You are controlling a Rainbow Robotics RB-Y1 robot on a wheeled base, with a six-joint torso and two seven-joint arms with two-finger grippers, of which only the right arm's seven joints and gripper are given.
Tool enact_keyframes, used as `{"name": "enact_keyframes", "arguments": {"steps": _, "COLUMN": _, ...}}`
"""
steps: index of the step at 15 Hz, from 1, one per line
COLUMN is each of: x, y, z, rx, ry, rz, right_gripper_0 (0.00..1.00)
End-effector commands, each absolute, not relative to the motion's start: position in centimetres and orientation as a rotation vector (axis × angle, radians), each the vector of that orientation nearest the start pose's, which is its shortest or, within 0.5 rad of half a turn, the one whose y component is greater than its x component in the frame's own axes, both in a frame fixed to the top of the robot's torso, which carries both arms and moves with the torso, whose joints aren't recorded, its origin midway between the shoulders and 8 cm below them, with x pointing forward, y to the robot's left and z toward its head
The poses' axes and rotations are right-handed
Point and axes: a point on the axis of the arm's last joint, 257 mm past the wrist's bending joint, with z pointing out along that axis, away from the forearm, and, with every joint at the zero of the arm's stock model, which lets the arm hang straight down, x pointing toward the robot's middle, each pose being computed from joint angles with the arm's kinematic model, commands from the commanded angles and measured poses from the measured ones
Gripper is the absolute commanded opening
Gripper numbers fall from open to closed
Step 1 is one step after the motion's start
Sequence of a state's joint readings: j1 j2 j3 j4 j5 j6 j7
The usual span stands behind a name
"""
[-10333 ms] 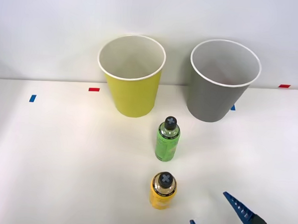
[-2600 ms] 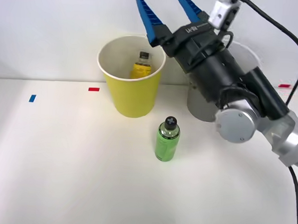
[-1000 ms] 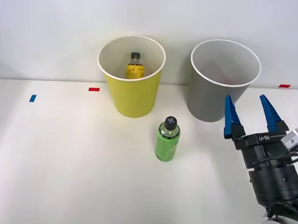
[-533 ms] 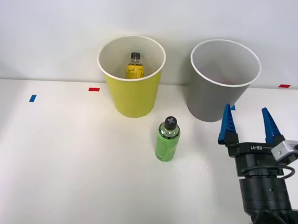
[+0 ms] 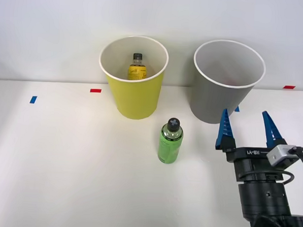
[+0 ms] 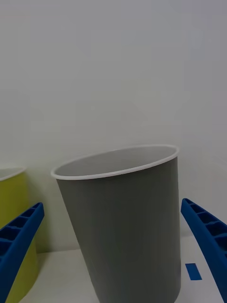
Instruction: Put cans in the gray bin, plastic bottles in the light green bin
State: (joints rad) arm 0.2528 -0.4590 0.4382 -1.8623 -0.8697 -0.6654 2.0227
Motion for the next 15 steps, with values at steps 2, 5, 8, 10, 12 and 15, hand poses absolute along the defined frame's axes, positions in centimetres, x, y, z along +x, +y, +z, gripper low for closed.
{"name": "enact_keyframes", "arguments": {"steps": 2, "x": 42.2, "y": -21.4, "z": -13.9, "rx": 0.003, "ry": 1.185, "rz": 0.193, "right_gripper_0": 1.00}}
{"name": "enact_keyframes", "arguments": {"steps": 5, "x": 40.7, "y": -21.2, "z": -15.1, "rx": 0.020, "ry": 1.205, "rz": 0.298, "right_gripper_0": 1.00}}
{"name": "enact_keyframes", "arguments": {"steps": 8, "x": 39.3, "y": -20.1, "z": -16.4, "rx": 0.038, "ry": 1.237, "rz": 0.415, "right_gripper_0": 1.00}}
{"name": "enact_keyframes", "arguments": {"steps": 10, "x": 38.4, "y": -19.6, "z": -17.4, "rx": 0.049, "ry": 1.261, "rz": 0.473, "right_gripper_0": 1.00}}
{"name": "enact_keyframes", "arguments": {"steps": 12, "x": 37.8, "y": -19.5, "z": -17.9, "rx": 0.038, "ry": 1.272, "rz": 0.480, "right_gripper_0": 1.00}}
{"name": "enact_keyframes", "arguments": {"steps": 15, "x": 37.2, "y": -18.6, "z": -18.4, "rx": 0.005, "ry": 1.296, "rz": 0.531, "right_gripper_0": 1.00}}
